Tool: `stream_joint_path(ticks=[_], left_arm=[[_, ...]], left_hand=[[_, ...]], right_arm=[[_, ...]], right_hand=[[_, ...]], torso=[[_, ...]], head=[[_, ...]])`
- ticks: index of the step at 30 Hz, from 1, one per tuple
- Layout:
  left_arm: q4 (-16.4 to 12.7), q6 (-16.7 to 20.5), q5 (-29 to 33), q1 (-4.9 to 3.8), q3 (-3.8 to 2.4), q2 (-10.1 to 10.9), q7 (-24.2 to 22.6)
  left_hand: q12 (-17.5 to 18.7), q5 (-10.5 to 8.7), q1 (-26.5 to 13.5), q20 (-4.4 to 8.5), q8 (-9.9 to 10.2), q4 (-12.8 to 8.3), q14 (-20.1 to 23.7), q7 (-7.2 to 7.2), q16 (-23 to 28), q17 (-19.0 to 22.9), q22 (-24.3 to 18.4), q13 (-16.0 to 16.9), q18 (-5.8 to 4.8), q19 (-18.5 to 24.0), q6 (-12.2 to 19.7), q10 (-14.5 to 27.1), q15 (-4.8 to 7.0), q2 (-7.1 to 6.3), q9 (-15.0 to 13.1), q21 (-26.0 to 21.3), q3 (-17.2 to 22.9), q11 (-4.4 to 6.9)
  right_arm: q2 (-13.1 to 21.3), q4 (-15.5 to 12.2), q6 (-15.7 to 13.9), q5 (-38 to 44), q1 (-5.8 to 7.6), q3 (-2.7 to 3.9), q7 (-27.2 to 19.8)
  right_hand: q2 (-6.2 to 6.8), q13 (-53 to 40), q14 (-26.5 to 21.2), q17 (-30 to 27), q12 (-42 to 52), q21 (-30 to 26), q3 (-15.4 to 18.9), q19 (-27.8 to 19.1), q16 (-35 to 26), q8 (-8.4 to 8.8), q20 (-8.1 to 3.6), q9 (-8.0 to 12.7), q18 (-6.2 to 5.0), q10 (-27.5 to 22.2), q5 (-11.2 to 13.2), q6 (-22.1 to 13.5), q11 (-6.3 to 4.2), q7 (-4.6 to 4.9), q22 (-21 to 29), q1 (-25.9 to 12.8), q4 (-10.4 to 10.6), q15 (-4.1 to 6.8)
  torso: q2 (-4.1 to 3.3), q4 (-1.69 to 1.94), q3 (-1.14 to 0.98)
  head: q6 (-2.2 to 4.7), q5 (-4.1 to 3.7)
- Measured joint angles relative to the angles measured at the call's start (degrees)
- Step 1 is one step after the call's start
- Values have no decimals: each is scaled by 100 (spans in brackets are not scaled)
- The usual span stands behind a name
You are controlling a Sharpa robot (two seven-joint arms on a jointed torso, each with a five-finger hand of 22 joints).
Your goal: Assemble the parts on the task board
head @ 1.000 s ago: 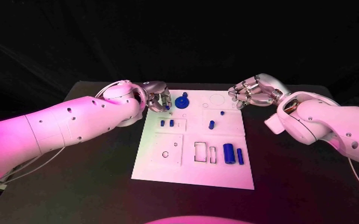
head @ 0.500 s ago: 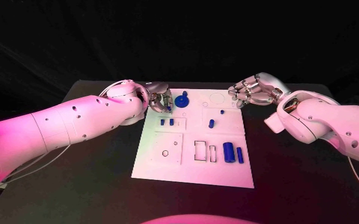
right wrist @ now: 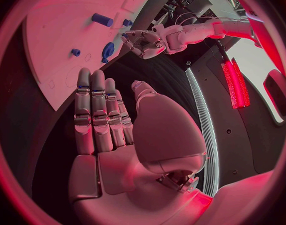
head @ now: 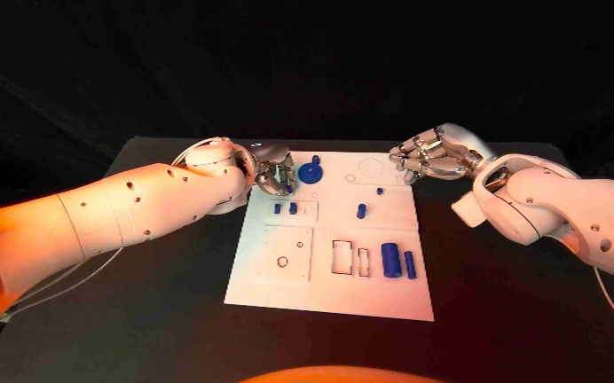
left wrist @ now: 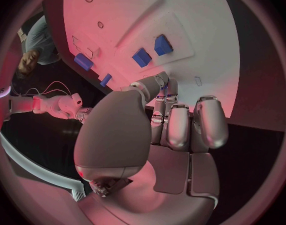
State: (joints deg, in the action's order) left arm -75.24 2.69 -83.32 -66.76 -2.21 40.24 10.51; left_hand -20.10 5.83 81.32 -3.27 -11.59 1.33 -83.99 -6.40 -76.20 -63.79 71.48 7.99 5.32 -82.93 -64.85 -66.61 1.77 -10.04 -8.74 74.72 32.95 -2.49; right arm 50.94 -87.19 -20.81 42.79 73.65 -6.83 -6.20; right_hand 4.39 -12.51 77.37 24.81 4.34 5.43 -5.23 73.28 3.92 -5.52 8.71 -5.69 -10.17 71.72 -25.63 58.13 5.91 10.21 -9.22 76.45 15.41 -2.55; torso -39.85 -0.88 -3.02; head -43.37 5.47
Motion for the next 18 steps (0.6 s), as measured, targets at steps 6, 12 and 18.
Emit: stream_joint_path(ticks=[6,12,18], left_arm=[[18,-41,-7,1,0,-22,3],[60,-57,-16,5,-1,-68,15],[107,-67,-35,14,0,-106,20]], left_hand=[[0,0,0,0,9,0,0,1,0,22,-6,6,0,0,1,0,0,0,1,0,0,0],[18,-1,0,0,18,0,0,-7,0,32,-6,8,0,0,-7,0,0,0,2,0,0,0],[34,-1,0,0,22,0,0,-13,0,32,-6,8,0,0,-13,0,0,0,-4,0,0,0]], right_arm=[[0,-2,0,0,0,0,0],[0,-4,0,0,0,-1,0],[1,-7,0,1,0,-2,0]], right_hand=[[0,0,0,0,0,0,0,0,0,0,0,1,0,0,0,0,0,0,0,0,0,0],[0,0,0,0,0,0,0,0,0,0,0,1,0,0,0,0,0,0,0,0,0,0],[0,0,0,0,0,0,0,0,0,0,0,2,0,0,0,0,0,0,0,0,0,0]], torso=[[1,1,1],[0,-1,2],[0,-2,2]], head=[[-6,0],[-13,-5],[-19,-10]])
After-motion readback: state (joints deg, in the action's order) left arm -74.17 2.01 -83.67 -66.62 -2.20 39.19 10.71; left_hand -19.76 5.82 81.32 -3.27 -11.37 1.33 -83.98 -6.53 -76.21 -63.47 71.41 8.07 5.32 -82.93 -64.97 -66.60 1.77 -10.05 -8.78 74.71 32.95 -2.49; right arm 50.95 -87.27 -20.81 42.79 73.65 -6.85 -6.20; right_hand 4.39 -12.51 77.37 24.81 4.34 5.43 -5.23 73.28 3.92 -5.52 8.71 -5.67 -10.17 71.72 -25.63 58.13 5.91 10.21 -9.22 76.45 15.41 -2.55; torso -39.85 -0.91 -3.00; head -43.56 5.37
